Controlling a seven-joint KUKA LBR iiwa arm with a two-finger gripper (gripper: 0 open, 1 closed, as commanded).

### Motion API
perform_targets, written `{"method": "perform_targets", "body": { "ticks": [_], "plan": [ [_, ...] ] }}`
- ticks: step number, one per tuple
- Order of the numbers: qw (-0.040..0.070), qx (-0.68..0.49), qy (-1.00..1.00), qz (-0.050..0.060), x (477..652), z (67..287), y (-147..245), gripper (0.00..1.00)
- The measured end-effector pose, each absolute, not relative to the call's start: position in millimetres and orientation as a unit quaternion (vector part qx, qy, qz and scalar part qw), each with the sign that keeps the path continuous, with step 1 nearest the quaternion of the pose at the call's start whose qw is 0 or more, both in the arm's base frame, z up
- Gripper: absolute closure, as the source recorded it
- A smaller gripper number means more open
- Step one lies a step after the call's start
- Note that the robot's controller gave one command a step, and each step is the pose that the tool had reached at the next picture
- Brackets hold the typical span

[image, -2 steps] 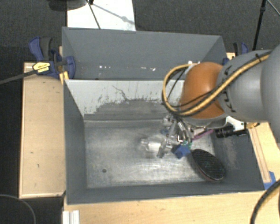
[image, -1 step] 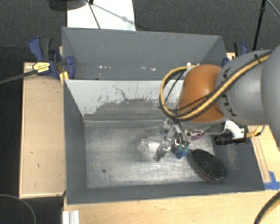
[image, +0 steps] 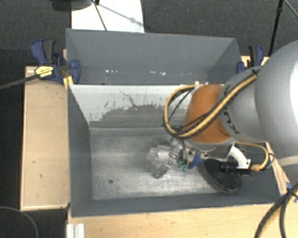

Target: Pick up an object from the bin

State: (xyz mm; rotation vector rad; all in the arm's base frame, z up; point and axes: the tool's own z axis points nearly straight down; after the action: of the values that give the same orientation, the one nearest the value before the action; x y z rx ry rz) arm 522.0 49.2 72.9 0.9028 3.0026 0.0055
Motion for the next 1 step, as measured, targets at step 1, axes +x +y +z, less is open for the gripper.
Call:
{"method": "perform_targets", "body": {
  "ticks": [1],
  "plan": [
    [0.002, 0.287, 0.958, 0.001, 523.2, 74.4, 49.4, 0.0]
  ]
}}
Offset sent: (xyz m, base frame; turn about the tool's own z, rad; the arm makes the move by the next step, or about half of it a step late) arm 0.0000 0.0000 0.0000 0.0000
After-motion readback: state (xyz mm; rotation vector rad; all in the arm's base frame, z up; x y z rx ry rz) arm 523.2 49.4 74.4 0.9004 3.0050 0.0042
